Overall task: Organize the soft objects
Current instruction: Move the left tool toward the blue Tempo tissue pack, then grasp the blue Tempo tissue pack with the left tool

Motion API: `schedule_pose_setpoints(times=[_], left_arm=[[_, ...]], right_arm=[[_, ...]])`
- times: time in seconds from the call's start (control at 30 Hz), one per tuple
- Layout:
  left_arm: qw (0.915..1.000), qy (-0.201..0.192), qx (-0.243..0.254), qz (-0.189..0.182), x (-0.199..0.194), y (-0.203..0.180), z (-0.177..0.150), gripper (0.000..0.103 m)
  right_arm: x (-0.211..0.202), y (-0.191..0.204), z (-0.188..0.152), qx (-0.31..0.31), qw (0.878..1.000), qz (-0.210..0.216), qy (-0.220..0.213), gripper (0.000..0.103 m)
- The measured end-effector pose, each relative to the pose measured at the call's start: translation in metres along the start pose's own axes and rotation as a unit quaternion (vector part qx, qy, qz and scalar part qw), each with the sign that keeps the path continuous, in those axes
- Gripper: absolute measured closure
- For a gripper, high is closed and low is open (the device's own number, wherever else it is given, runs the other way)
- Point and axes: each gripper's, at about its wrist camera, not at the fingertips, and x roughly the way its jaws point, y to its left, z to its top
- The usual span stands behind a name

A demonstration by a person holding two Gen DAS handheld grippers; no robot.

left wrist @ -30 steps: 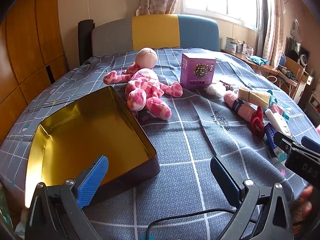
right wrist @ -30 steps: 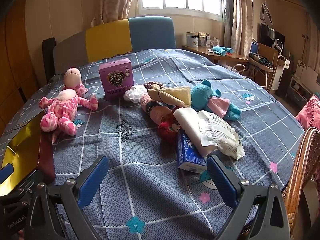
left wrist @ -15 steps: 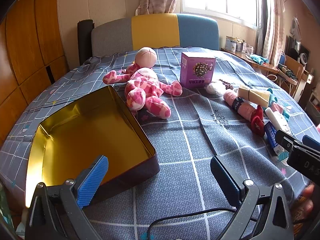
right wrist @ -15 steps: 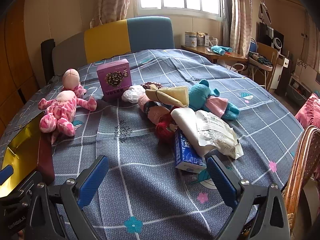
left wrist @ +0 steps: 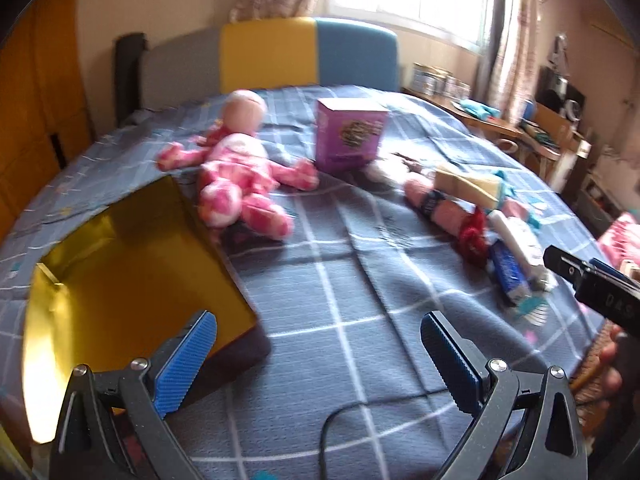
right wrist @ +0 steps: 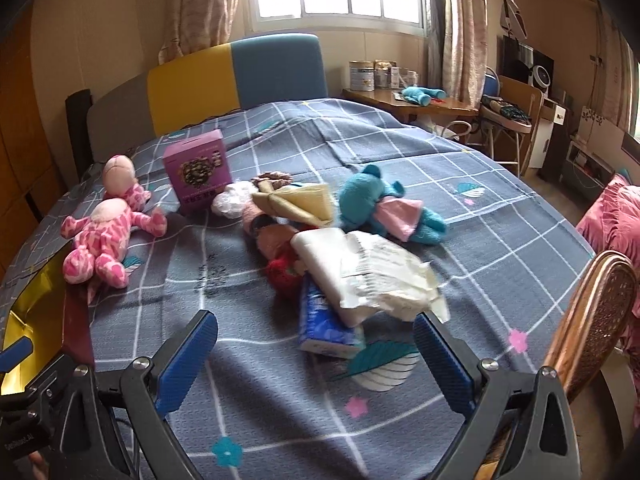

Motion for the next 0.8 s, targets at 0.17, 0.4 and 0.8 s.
schedule_pose_setpoints(times=[0.17,0.4,0.8], left_arm=[[0.9985,0.041,0.02,-0.029,0.021,-0.013,0.015,0.0],[0.9921,0.078,0.032,-0.093,0.046,-0.041,0.039,0.0],[0.9695,0.145,0.061,-0.187,0.101,-0.128,0.052,0.023]], right_arm=[[-0.007,-0.04,0.012,0.007,1.0,-0.016,0.006,0.002],[-0.015,-0.082,0.02,0.01,0.999,-0.034,0.011,0.002],[-0.008,-0.119,0.016,0.031,0.999,-0.034,0.023,0.002]])
